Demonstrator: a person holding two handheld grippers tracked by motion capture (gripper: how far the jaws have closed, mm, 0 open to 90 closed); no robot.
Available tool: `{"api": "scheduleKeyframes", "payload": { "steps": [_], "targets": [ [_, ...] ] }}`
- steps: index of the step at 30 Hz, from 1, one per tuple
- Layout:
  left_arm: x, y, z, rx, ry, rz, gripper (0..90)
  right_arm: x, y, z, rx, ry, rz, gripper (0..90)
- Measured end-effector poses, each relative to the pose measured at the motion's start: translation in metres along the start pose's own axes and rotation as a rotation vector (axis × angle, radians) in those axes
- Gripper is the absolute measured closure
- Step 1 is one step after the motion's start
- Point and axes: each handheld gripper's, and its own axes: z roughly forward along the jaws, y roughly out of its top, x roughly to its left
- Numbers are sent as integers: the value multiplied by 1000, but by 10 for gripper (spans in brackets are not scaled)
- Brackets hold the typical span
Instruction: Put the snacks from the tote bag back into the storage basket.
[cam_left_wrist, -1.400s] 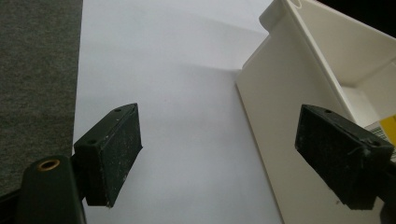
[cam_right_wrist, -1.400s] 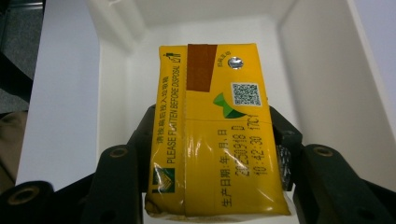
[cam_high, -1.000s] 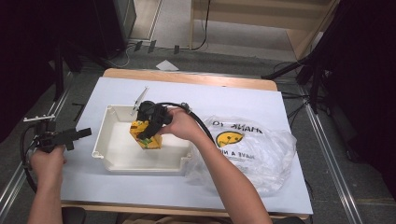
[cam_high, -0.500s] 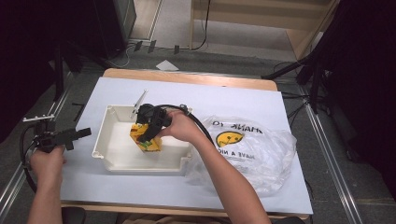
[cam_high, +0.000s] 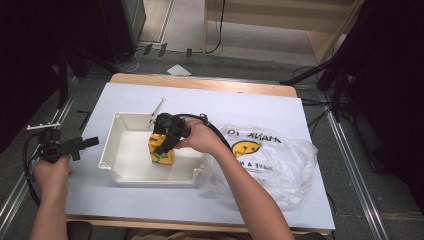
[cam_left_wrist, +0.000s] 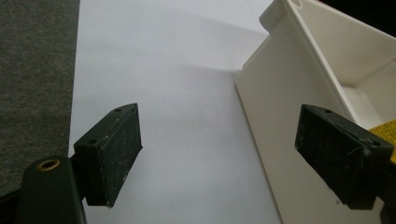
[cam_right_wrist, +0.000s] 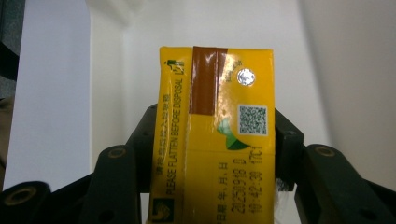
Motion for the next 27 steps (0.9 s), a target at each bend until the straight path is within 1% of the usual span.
{"api": "scheduleKeyframes", "payload": {
  "steps": [5,7,10,12,20,27],
  "targets": [
    [-2,0,0,-13,-1,4,156,1,-1,0,-3,2,11,503],
    [-2,0,0,-14,2,3,156,2,-1,0,6,2,-2,495],
    [-2,0,0,-16,1,4,156,2,-1,0,7,1,-2,492],
    [-2,0,0,-16,2,7,156,2,-1,0,3,-2,6,492],
    [-3,0,0,-9,4,6,156,0,-5,-1,-8,14,31,480],
    [-3,0,1,-6,4,6,156,-1,-6,0,-14,20,37,463]
  ]
}}
